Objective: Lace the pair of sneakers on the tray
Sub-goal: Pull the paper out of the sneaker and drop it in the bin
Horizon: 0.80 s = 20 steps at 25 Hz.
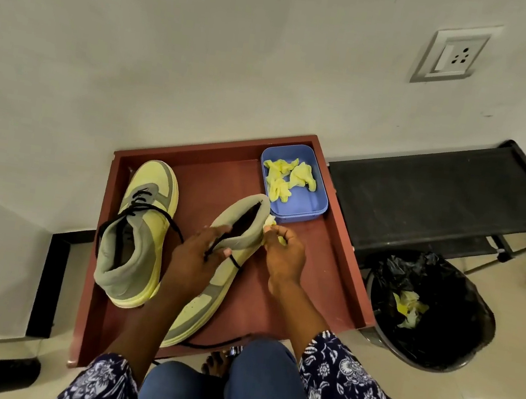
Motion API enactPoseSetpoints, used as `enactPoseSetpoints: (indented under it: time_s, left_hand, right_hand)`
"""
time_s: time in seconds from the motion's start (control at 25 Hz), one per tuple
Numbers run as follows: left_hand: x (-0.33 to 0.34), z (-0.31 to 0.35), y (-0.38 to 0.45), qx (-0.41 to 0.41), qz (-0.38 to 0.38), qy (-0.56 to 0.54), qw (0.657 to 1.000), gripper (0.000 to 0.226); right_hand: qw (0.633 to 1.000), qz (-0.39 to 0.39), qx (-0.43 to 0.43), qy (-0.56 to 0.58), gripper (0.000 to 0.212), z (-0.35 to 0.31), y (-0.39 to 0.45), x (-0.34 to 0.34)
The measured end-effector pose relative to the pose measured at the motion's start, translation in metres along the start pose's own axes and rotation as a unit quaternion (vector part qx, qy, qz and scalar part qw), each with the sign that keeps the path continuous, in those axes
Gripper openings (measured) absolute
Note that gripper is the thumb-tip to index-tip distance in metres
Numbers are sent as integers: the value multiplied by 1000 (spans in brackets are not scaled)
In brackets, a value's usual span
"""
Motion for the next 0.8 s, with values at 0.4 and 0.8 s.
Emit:
enactPoseSetpoints:
  time_s: [0.4,0.8]
  left_hand:
    - [-1,3,5,-27,-30,30,999,28]
    - [0,2,4,-30,-42,44,998,26]
  right_hand:
    - [937,3,-312,-155,19,-34,-78,36]
    - [954,77,-249,-146,19,-42,-35,12]
Point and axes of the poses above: each hand's wrist, its own y-axis towards the middle knuckle, its own x-axis out of the palm, z = x × y, the point moved 8 cm from there along y, towards the middle knuckle, and after that the axes turned 11 degrees about -x, right-handed, at the moved point
